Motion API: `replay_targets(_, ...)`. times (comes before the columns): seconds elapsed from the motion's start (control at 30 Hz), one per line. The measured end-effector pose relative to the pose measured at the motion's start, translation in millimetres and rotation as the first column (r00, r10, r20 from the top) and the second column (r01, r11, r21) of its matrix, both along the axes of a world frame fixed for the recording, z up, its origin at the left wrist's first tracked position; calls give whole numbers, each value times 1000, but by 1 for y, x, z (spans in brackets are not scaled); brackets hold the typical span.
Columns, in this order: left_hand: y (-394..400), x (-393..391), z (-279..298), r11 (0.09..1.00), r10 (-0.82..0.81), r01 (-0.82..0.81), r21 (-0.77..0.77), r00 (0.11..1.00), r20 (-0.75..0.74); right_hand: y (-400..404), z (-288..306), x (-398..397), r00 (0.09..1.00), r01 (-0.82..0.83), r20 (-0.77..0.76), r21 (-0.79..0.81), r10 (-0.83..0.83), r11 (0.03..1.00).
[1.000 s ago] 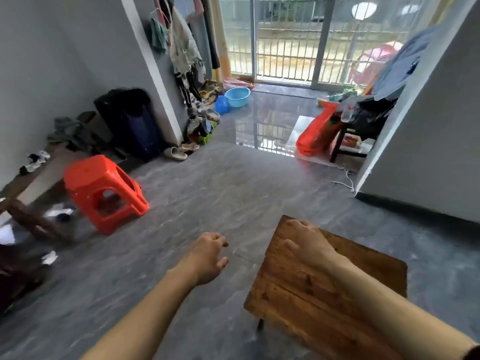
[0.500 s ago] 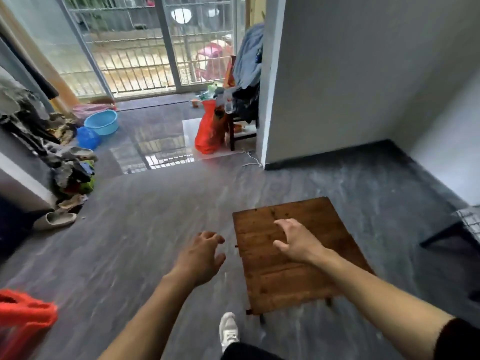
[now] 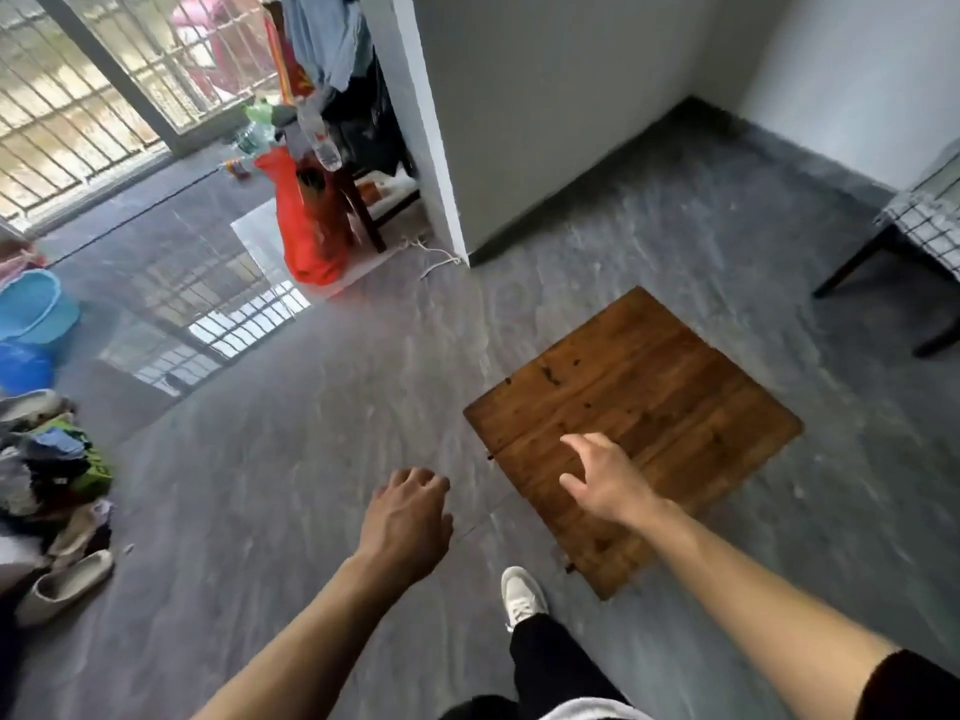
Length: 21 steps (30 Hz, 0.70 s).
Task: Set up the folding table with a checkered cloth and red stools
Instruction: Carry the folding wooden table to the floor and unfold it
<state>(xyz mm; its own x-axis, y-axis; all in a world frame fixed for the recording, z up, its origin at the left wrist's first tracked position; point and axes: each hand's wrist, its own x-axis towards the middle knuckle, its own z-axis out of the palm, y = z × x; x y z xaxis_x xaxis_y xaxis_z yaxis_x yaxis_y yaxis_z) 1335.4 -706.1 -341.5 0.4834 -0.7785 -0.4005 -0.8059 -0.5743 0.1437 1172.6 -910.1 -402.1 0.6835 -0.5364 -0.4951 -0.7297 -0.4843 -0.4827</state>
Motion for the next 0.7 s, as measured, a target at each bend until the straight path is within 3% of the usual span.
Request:
replay_targets(0.23,-54,63,-21,955,-295,296,16,955,-36,15,-3,12,949,314,0,10,-314,949)
replay_targets(0.5,-82,113,-111,875,-465,479,66,871,-156,91,-53,-2,791,607,-77,-26,-607,794)
replay_targets(0.7,-102,125,-187,802,-587,597,-24,779,-222,117,-121,10,698,708,-48,-106,-714,699)
